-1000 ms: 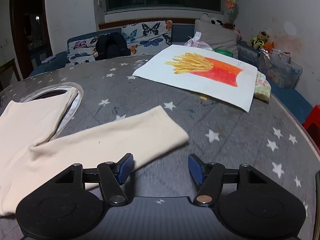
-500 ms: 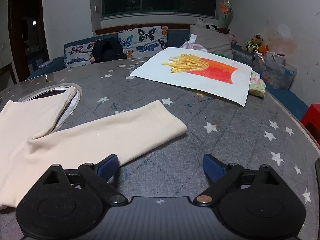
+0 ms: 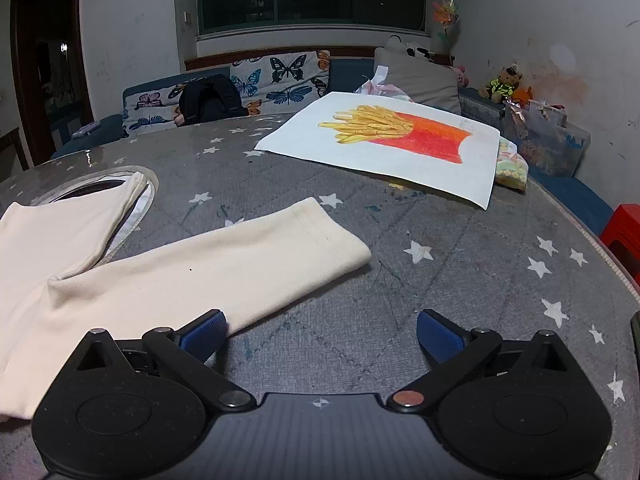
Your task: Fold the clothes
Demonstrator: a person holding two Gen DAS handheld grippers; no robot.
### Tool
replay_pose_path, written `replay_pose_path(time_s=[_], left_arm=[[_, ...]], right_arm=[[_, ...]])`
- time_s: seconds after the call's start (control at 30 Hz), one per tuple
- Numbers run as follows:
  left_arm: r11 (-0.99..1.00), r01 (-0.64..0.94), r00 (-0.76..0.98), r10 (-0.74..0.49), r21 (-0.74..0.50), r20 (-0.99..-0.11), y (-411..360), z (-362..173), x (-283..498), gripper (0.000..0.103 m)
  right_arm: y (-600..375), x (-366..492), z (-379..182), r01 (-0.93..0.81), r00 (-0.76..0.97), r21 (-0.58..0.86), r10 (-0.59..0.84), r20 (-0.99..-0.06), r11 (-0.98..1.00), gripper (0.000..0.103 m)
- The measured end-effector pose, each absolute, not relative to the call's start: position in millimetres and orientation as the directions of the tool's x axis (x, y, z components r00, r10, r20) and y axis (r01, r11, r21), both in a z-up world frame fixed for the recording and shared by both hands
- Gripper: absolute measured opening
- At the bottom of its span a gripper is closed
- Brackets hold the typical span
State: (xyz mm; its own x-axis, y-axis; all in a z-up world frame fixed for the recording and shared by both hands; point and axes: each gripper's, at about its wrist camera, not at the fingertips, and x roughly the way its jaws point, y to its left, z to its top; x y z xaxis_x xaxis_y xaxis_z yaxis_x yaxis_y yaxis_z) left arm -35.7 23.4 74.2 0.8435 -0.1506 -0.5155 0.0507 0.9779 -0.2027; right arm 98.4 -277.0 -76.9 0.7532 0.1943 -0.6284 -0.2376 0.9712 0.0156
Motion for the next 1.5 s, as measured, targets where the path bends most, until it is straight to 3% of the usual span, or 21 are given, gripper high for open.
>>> replay_pose_path(time_s=[0.23,0.8,1.07,1.5], left_arm=[[0.976,0.024,0.830,-0.140,-0.216,-0.540,25,70,-31,0.103],[0.993,-0.026,0.767,-0.053,-0.114,-0.640,21,57,-18,0.103],[0.995,0.002,0.757,-0.067,-0.100,-0.650,14,51,-18,0.098],[0.993,0.077,0.743,-0.115,-0.087,-0.659,2,43,-19,0.083]], right_arm=[[-279,97,-77,-0.236,0.753,0.023,0.198,-0.628,0.971,0.103],[-288,95,-74,-0.242,0.737,0.062,0.225,-0.637,0.968,0.102],[-297,100,-67,-0.230,0.719,0.139,0.265,-0.643,0.963,0.087],[-295,127,-63,-0.192,0.715,0.224,0.293,-0.635,0.955,0.049]])
